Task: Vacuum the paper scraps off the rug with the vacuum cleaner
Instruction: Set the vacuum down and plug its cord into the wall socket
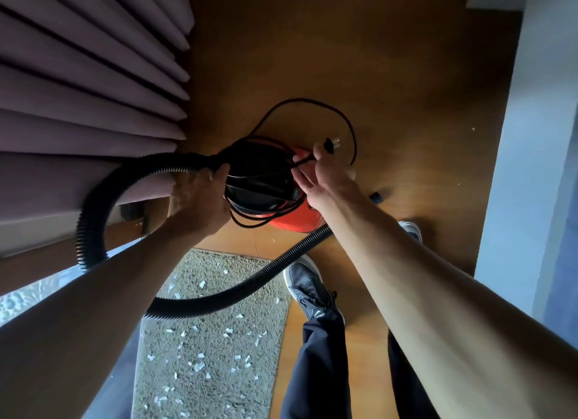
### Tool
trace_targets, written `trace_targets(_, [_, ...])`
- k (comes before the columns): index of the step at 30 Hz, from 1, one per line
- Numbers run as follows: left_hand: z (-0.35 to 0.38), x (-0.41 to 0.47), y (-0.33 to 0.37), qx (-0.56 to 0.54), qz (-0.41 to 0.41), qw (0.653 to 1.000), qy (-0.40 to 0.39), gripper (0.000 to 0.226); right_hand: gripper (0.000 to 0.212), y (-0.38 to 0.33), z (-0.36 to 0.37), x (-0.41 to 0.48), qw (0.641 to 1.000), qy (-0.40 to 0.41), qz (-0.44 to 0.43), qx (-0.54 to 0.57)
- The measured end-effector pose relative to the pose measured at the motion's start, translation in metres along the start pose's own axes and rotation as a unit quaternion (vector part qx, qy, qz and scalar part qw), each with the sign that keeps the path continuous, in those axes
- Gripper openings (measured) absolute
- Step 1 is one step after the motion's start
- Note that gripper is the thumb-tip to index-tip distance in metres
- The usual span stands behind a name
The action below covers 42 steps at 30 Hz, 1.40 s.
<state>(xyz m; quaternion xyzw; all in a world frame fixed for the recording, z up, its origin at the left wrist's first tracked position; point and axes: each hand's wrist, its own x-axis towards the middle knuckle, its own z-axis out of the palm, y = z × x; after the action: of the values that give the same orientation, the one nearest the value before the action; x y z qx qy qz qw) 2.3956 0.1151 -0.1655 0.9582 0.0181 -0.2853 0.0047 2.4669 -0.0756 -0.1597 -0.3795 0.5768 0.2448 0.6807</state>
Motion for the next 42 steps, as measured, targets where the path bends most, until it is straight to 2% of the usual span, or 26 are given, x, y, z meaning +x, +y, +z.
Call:
trace_targets(5, [-0.021, -0.008, -0.002, -0.012, 0.030, 0.996, 0.081, 0.041, 0.009, -0.042, 0.037, -0.055, 0.993, -0.032, -0.107, -0.041])
trace_targets(11, [-0.074, -0.002, 0.006, -0.167, 0.066, 0.973, 0.143, 0.012, 0.014, -0.090, 0.072, -0.119, 0.969, -0.049, -0.229, -0.085])
trace_targets(16, [-0.128, 0.000, 0.030, -0.251, 0.072, 0.951, 0.166, 0.015, 0.009, -0.134, 0.083, -0.159, 0.934, -0.065, -0.329, -0.124])
trace_targets(25, [-0.225, 0.001, 0.057, -0.320, 0.129, 0.907, 0.242, 0.017, 0.023, -0.223, 0.111, -0.229, 0.882, -0.100, -0.441, -0.137])
trace_targets(29, [-0.273, 0.002, 0.073, -0.341, 0.152, 0.894, 0.250, 0.013, 0.027, -0.264, 0.125, -0.257, 0.821, -0.048, -0.532, -0.201])
trace_targets(33, [-0.320, -0.001, 0.100, -0.356, 0.171, 0.875, 0.280, 0.016, 0.035, -0.305, 0.129, -0.288, 0.777, -0.022, -0.578, -0.246])
trace_targets(36, [-0.343, -0.001, 0.130, -0.382, 0.156, 0.870, 0.269, 0.018, 0.025, -0.334, 0.119, -0.311, 0.751, -0.012, -0.608, -0.257])
trace_targets(38, [-0.358, -0.006, 0.156, -0.400, 0.153, 0.867, 0.253, 0.019, 0.018, -0.350, 0.109, -0.323, 0.754, -0.002, -0.618, -0.224])
trace_targets(42, [-0.373, -0.018, 0.204, -0.412, 0.184, 0.856, 0.254, 0.045, 0.011, -0.375, 0.079, -0.332, 0.741, 0.020, -0.644, -0.187])
